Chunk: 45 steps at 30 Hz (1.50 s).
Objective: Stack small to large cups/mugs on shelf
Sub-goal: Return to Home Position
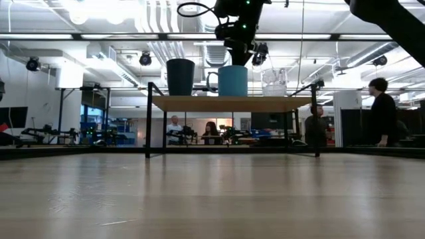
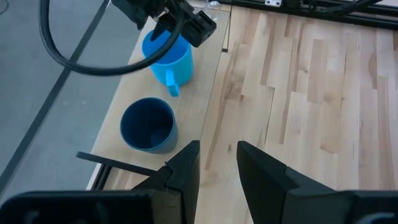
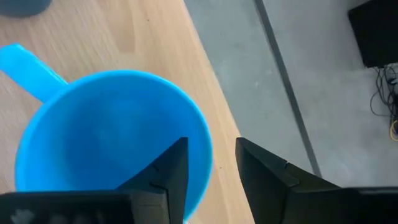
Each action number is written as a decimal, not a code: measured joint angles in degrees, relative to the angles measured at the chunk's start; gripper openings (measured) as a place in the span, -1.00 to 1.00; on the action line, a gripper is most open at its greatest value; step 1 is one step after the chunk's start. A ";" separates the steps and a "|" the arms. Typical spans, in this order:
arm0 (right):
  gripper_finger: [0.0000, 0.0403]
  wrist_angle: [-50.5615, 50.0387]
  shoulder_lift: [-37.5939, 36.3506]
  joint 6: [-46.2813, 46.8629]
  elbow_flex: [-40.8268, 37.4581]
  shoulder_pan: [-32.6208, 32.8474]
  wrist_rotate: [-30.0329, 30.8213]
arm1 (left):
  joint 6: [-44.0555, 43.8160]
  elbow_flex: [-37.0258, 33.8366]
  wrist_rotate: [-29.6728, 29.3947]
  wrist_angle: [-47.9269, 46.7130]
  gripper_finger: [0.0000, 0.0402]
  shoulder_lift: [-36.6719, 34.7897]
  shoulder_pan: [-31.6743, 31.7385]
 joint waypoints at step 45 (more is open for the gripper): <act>-0.40 -2.68 -38.66 29.65 -9.21 33.45 6.33 | -12.14 -5.12 -0.28 7.15 -0.54 -18.90 -1.25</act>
